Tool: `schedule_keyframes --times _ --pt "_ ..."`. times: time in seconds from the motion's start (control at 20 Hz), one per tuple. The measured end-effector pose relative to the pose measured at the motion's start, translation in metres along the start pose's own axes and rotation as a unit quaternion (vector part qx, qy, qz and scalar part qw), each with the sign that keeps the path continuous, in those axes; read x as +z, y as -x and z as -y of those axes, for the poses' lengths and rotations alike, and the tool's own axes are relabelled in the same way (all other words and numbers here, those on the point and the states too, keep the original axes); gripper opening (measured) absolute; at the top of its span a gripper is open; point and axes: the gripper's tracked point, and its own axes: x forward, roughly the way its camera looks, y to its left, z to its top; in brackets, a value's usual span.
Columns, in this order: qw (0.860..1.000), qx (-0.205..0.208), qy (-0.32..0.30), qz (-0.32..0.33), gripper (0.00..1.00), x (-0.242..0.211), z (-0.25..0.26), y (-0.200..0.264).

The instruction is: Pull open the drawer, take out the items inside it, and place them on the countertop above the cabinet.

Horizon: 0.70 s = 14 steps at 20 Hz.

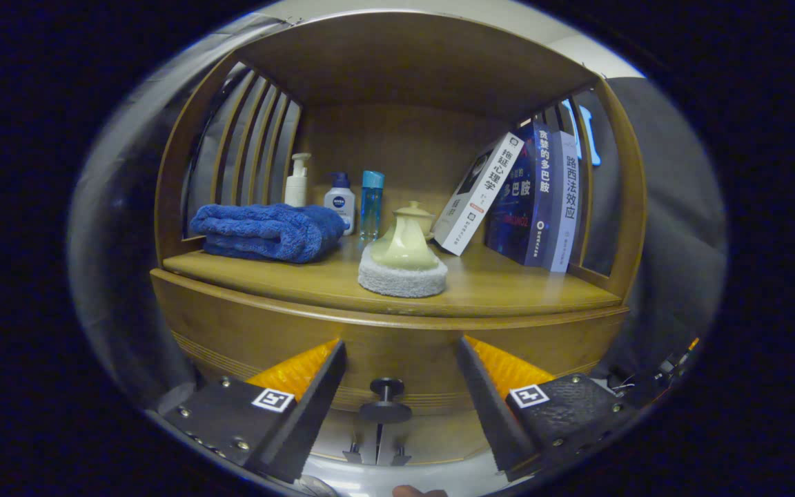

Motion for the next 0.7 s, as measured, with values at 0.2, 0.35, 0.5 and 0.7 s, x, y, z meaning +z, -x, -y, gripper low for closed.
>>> schedule_keyframes --times 0.2,0.35,0.5,0.7 --pt "1.0 -0.001 0.001 0.003 0.98 -0.0003 -0.0006 -0.0005" --pt "1.0 -0.003 0.004 0.004 0.98 -0.0002 -0.0007 -0.002" --pt "1.0 -0.005 0.008 0.008 0.98 0.0002 -0.0007 -0.0035" --pt "1.0 -0.006 0.019 0.012 0.98 -0.0013 -0.0001 -0.0033"
